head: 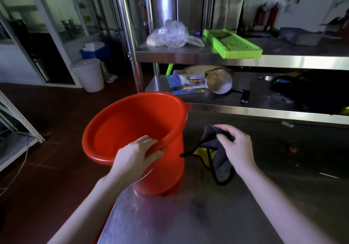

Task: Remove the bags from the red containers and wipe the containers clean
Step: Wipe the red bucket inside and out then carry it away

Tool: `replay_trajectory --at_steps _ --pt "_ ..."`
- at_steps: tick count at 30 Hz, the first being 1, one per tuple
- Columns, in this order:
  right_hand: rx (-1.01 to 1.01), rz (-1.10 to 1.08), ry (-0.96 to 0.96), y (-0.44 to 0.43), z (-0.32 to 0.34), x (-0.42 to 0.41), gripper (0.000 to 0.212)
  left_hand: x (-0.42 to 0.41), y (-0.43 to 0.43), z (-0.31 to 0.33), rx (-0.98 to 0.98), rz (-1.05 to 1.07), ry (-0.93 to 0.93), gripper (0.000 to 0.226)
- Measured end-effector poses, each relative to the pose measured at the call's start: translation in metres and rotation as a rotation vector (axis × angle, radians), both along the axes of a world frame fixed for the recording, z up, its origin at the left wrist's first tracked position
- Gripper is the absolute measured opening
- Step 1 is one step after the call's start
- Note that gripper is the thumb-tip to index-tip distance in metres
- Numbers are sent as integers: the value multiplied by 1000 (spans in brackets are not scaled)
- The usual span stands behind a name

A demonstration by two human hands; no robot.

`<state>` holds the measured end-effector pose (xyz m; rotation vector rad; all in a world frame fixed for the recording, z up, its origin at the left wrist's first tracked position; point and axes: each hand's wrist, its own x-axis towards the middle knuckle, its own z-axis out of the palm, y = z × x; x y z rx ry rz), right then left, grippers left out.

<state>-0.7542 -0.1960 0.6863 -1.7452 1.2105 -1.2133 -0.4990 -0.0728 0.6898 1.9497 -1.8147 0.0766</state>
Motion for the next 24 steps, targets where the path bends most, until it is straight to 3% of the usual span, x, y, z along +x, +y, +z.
replay_trajectory --at_steps 3,6,11,13,17,21,24 --pt "-45 -6 -66 3 18 21 29 27 16 18 -26 -24 142 43" --pt "-154 99 -91 18 36 58 25 46 31 29 -69 -25 328 25" --pt "-88 573 -45 60 36 125 30 61 55 22 -76 25 796 28" --pt "-101 657 25 66 23 136 36 68 66 14 -71 39 930 25" --pt "-492 425 524 57 -9 140 51 97 81 -15 4 60 1010 42" --pt "-361 147 675 47 -24 136 52 127 86 -48 105 71 1013 49" --pt "-400 153 675 58 -17 152 54 138 83 -62 153 57 1025 50"
